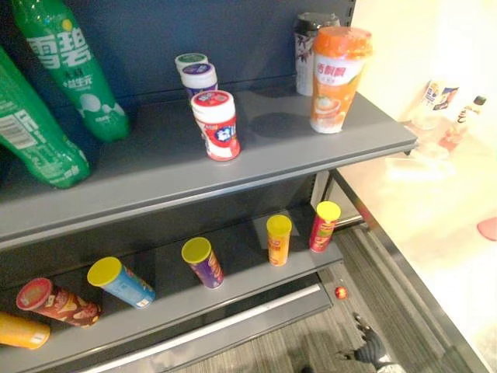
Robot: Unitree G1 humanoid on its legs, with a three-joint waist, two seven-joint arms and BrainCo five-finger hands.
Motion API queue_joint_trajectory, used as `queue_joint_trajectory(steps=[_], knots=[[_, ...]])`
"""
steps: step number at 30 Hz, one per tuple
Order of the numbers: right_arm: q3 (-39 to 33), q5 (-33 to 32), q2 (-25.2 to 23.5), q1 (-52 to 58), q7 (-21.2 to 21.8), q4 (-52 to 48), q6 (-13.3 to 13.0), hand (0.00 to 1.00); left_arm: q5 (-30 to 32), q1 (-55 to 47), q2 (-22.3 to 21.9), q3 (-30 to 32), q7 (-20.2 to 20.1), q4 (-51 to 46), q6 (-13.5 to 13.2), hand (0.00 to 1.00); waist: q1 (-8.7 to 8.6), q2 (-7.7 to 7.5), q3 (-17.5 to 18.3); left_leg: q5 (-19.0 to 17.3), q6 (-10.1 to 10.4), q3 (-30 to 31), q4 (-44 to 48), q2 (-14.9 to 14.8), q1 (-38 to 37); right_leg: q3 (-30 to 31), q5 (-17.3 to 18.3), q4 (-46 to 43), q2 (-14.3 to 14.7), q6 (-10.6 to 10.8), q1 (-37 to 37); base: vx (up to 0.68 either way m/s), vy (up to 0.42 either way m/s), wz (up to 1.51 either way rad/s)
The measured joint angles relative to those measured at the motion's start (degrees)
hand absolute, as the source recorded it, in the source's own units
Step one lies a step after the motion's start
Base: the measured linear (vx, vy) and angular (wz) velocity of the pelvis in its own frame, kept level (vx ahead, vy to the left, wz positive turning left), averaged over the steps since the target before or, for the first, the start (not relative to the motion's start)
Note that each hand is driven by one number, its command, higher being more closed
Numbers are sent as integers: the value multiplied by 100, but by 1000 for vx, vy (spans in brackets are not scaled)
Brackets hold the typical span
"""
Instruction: Put the gum and the chips on the shelf.
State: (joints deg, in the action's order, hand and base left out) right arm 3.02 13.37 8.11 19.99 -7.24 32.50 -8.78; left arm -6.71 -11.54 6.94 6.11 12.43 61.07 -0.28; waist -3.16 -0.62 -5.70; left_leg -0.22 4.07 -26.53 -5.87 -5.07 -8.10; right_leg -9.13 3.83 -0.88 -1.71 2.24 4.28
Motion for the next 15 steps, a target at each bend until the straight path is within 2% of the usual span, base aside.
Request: queue_joint_trajectory(steps=[5, 7, 10, 15], knots=[[-413, -270, -243, -246, -515, 891, 19, 0, -306, -4, -105, 339, 9, 42, 3, 0, 12, 25, 14, -13, -6, 40, -1, 10, -57, -28, -11, 76, -1, 15, 101, 3, -14, 4], [-528, -271, -260, -359, -636, 1177, 119, 0, -487, -5, -165, 449, 20, 52, 15, 0, 25, 33, 14, -17, -10, 44, -3, 17, -69, -33, -10, 76, -6, 16, 110, 0, 0, 0], [-840, -358, -308, -559, -591, 1701, 366, 0, -830, -12, -234, 596, 19, 108, 32, 0, 31, 40, 11, -18, -12, 72, -5, 33, -88, -69, -11, 87, -20, 17, 146, 12, -5, 6], [-1219, -508, -356, -729, -277, 2388, 757, 0, -1113, 22, -281, 778, 15, 273, 51, 0, 31, 43, 2, -27, -26, 227, -6, 64, -156, -234, -14, 176, -50, 25, 331, 12, -9, 16]])
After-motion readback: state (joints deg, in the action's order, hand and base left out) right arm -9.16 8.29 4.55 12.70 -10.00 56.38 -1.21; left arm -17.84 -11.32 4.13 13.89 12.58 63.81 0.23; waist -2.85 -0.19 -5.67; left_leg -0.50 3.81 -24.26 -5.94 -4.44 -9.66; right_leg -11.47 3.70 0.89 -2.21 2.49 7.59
